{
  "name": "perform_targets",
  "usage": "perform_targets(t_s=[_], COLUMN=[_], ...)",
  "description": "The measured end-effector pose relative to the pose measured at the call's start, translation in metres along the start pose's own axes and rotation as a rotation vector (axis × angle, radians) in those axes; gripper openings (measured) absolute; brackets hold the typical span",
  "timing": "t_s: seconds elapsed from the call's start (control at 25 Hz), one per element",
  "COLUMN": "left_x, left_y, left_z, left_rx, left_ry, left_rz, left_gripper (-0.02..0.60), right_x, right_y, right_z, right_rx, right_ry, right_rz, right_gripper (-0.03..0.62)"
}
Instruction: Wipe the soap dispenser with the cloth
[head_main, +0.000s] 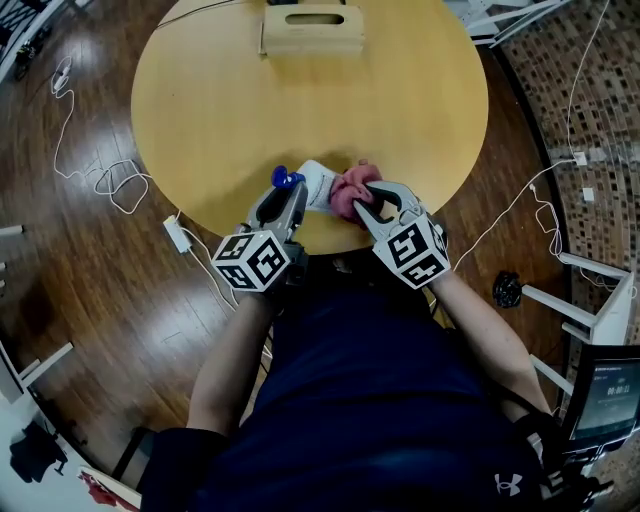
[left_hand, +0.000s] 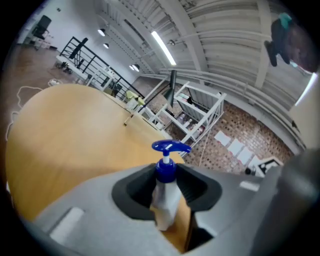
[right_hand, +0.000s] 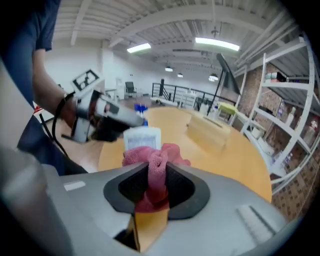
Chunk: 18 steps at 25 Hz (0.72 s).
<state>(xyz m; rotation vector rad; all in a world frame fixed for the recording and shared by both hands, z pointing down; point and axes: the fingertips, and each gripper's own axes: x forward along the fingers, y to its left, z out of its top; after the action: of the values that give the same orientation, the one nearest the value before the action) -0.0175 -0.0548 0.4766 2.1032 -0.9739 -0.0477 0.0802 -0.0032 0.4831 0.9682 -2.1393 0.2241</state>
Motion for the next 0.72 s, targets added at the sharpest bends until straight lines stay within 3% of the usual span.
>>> perform_targets(t_s=[0.12,0.2,0.36,0.6,0.72], left_x=[0.004,0.006,0.01,0.016,0.017], left_y=[-0.015,-0.027,-0.039,-0.051,-0.054], left_z=[-0.001,-0.004,-0.009,-0.013,-0.014], left_rx=[0.118,0.2,0.299,0.372,0.394], left_ry=[0.027,0.053,0.097,0.116,0.127], left_rz=[-0.049,-0.085,-0.125,-0.141,-0.144], left_gripper=[0.129,0.129,0.13,0.13,0.13], right_x=[-0.008,-0.002,0.006,0.031,0.025], right_y=[0.007,0.013,0.016,0.03,0.022], right_z=[0.053,0.054,0.01,-0.099,-0.106], right_rx=[-0.164,-0.213,-0.123,-0.027,0.071], right_ry=[-0.117,-0.118,-0.074,0.207,0.226], right_rz=[0.038,0.074,0.101,0.117,0.084], right_gripper=[0.101,0.101,0.1,0.1,0.101])
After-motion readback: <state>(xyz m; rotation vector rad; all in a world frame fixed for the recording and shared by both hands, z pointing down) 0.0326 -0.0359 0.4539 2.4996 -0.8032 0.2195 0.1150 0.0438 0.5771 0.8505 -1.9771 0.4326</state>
